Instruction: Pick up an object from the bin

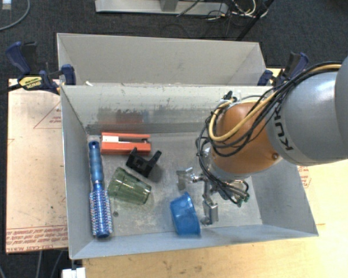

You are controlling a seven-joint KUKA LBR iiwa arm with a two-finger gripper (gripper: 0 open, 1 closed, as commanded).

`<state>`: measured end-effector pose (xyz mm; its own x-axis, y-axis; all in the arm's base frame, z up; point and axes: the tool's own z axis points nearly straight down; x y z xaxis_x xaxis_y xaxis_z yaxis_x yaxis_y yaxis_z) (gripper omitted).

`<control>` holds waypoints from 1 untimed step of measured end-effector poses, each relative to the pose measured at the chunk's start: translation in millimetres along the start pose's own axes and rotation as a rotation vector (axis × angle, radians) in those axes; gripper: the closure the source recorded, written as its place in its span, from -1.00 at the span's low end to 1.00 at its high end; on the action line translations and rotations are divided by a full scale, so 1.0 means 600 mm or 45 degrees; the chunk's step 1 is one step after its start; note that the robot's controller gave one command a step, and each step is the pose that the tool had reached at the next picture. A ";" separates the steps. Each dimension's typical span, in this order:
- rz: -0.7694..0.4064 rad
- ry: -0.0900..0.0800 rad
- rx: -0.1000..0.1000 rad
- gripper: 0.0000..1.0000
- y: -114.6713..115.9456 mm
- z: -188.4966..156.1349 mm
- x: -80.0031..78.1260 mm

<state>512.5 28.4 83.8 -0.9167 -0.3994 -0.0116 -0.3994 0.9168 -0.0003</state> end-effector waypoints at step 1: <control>-0.027 0.013 0.001 -1.00 -0.012 0.029 0.008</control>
Offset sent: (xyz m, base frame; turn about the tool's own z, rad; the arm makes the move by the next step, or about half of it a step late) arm -0.0293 0.0395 -0.0138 -0.5169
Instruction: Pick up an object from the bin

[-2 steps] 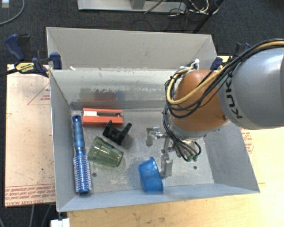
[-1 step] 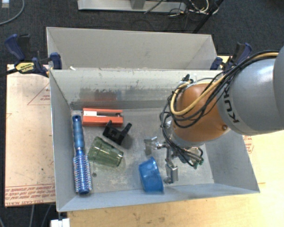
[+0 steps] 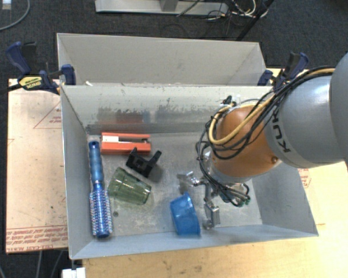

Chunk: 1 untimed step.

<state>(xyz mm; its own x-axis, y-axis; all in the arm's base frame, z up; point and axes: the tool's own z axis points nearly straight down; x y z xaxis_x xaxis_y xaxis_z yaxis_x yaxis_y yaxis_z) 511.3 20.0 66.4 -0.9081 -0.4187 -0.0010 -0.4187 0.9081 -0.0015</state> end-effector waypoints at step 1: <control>-0.230 -0.013 0.000 -1.00 0.039 -0.004 -0.003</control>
Offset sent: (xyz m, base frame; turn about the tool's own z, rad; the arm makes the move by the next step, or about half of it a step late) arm 0.0702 0.0096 0.0036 -0.1322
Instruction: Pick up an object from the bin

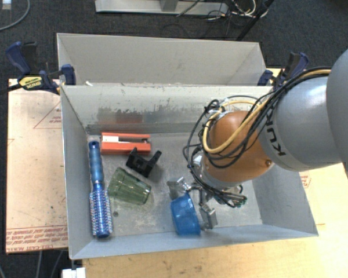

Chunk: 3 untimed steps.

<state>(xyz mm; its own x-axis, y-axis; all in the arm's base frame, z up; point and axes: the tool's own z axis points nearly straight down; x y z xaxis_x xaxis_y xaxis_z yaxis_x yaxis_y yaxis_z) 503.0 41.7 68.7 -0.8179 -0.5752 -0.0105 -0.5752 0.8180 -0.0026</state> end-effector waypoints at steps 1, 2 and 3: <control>-0.265 0.006 -0.005 -1.00 -0.021 0.000 -0.030; -0.123 0.000 -0.002 -1.00 -0.021 -0.028 -0.037; -0.497 -0.009 -0.001 1.00 0.026 -0.005 -0.042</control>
Offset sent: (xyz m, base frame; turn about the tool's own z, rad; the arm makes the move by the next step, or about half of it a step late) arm 0.0083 0.0066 0.0349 -0.1441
